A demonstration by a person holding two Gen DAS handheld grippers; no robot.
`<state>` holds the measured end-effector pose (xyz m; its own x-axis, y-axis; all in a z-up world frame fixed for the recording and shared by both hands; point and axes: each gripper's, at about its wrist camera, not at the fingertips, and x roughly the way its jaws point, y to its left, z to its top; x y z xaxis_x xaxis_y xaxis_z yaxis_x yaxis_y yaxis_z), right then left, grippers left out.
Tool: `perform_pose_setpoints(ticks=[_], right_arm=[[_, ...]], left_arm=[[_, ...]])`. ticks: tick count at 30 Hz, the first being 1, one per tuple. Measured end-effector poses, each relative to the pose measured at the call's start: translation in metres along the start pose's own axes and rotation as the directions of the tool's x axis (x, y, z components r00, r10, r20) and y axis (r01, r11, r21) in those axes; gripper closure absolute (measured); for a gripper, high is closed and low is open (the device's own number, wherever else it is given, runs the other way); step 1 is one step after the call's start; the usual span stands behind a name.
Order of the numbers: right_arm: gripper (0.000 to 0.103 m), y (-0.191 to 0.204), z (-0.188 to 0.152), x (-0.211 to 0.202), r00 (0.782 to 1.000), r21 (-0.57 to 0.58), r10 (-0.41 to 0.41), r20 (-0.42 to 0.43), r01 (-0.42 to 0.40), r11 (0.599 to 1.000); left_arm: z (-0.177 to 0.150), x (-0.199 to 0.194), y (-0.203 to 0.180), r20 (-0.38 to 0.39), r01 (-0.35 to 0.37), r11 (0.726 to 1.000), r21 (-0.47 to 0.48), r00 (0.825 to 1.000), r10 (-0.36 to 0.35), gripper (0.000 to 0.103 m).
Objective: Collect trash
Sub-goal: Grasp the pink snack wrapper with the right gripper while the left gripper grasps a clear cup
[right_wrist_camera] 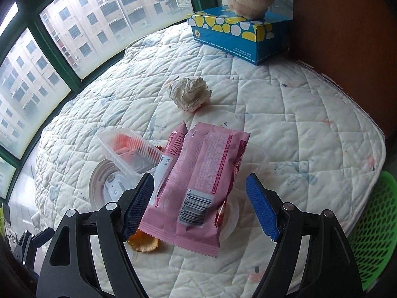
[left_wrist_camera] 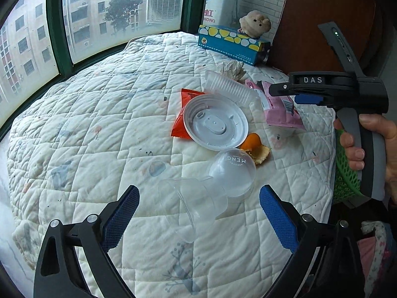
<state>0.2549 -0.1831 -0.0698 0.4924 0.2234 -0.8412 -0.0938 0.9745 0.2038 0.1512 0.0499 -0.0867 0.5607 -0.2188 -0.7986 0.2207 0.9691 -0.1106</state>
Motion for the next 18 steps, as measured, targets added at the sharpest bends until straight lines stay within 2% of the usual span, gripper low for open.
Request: perform_pose_setpoints(ticks=[8,11,12,14,15,18], right_arm=[[0.027,0.007,0.000,0.019,0.999,-0.020,-0.037,-0.037,0.037,0.999],[0.037,0.007,0.000,0.022,0.998,-0.026,-0.039,-0.041,0.038,0.999],[0.041,0.007,-0.001,0.022,0.998,-0.027,-0.043,-0.040,0.042,0.999],[0.044,0.005,-0.001,0.021,0.998,-0.029,-0.049,-0.034,0.048,0.998],[0.051,0.005,-0.002,0.020,0.998,-0.030,-0.051,-0.029,0.050,0.998],[0.054,0.003,-0.003,0.015,0.999,-0.034,-0.049,-0.015,0.048,0.998]], left_arm=[[-0.005,0.012,0.001,-0.032,0.020,1.000,0.003,0.999,-0.019,0.009],[-0.006,0.014,0.002,-0.035,0.026,1.000,0.002,0.999,-0.026,0.009],[-0.006,0.014,0.002,-0.037,0.026,1.000,0.003,0.999,-0.026,0.012],[-0.007,0.014,0.003,-0.044,0.043,0.999,0.000,0.998,-0.042,0.022],[-0.007,0.015,0.004,-0.049,0.052,0.999,-0.006,0.997,-0.052,0.027],[-0.009,0.016,0.007,-0.057,0.081,0.997,-0.020,0.995,-0.082,0.038]])
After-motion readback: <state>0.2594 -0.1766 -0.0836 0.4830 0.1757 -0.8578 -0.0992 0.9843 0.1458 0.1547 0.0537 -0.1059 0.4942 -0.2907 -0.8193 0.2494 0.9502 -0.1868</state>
